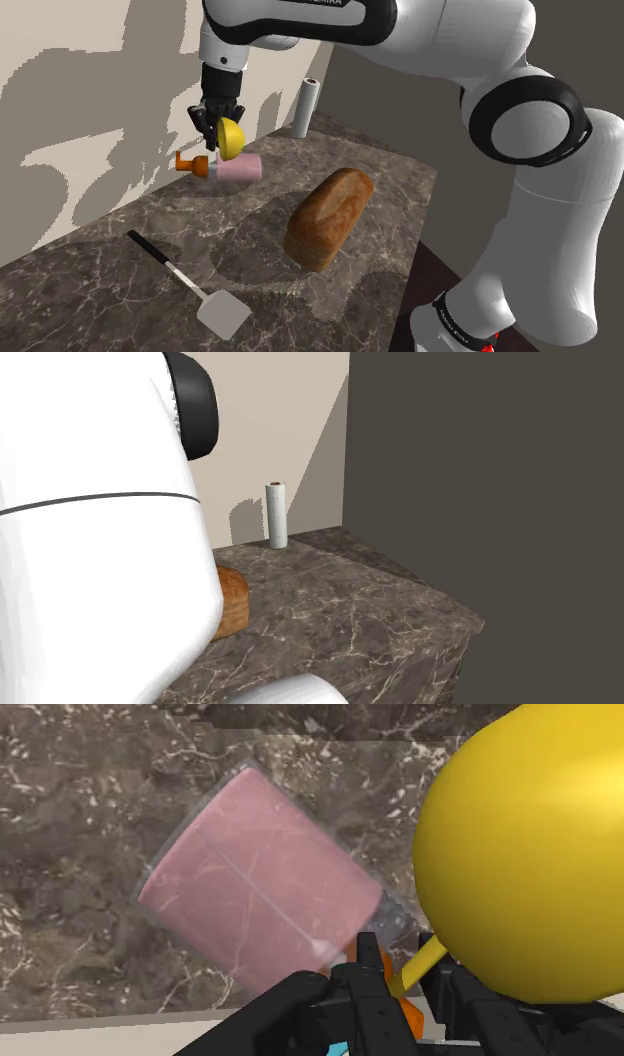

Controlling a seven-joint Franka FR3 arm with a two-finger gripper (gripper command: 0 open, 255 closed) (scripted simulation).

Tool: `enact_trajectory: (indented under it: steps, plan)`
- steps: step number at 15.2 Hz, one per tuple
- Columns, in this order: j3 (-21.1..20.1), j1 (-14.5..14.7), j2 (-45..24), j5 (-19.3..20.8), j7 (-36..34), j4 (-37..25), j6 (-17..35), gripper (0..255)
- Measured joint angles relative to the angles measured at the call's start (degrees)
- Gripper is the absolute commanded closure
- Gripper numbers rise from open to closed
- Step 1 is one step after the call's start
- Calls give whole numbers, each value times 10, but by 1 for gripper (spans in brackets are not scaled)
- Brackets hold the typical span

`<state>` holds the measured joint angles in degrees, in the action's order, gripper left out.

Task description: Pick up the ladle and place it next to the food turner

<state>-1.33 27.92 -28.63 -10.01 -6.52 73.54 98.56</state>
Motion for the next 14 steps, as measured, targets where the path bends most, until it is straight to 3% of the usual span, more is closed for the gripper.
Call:
enact_trajectory:
  steps: [3, 14]
  plan:
    - [-4, 11, -30, 2, -15, -36, -2, 255]
    - [-7, 16, -35, -15, -6, 18, 70, 255]
